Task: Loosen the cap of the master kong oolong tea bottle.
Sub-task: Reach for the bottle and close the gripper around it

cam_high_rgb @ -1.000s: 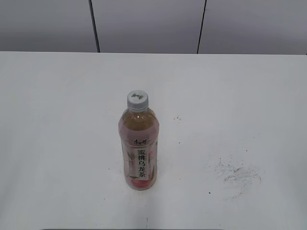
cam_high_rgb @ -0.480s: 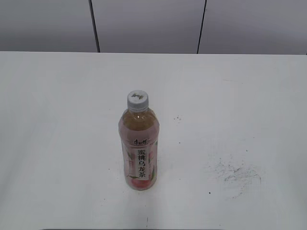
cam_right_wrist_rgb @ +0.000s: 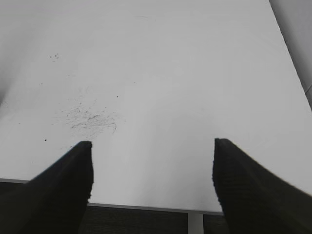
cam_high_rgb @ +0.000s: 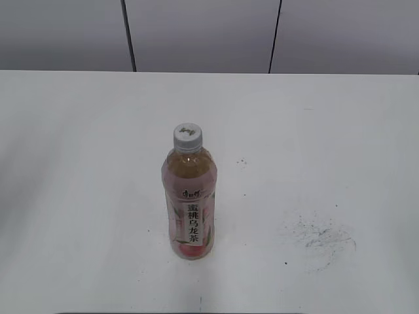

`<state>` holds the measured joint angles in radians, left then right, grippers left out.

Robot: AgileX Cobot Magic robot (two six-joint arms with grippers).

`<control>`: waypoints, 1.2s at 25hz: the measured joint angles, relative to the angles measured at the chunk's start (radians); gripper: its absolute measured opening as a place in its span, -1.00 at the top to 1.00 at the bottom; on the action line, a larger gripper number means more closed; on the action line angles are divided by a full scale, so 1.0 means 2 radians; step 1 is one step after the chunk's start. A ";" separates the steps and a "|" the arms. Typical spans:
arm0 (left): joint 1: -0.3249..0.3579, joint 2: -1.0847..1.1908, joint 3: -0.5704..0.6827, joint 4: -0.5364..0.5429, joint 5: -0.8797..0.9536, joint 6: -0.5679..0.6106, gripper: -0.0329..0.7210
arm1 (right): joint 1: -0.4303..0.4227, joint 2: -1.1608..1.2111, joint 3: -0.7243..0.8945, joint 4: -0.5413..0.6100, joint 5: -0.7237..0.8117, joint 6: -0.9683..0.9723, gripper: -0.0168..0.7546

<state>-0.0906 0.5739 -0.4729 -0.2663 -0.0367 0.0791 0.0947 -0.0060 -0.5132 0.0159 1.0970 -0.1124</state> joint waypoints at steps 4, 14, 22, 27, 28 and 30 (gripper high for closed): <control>-0.024 0.103 0.000 0.030 -0.127 0.000 -0.30 | 0.000 0.000 0.000 0.000 0.000 0.000 -0.53; -0.063 0.356 0.000 0.106 -0.396 -0.063 -0.62 | 0.000 0.000 0.000 0.000 0.000 0.000 -0.53; -0.063 0.458 0.024 0.242 -0.472 -0.191 -0.64 | 0.000 0.000 0.000 0.000 0.000 0.000 -0.53; -0.063 0.462 0.108 0.272 -0.573 -0.207 -0.64 | 0.000 0.000 0.000 0.000 0.000 0.000 -0.53; -0.063 0.462 0.123 0.283 -0.576 -0.208 -0.64 | 0.000 0.000 0.000 0.000 0.000 0.000 -0.53; -0.063 0.462 0.140 0.325 -0.579 -0.208 -0.64 | 0.000 0.000 0.000 0.000 0.000 0.000 -0.53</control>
<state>-0.2175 1.4972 -0.1932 0.3831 -1.1940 -0.3368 0.0947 -0.0060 -0.5132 0.0159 1.0970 -0.1124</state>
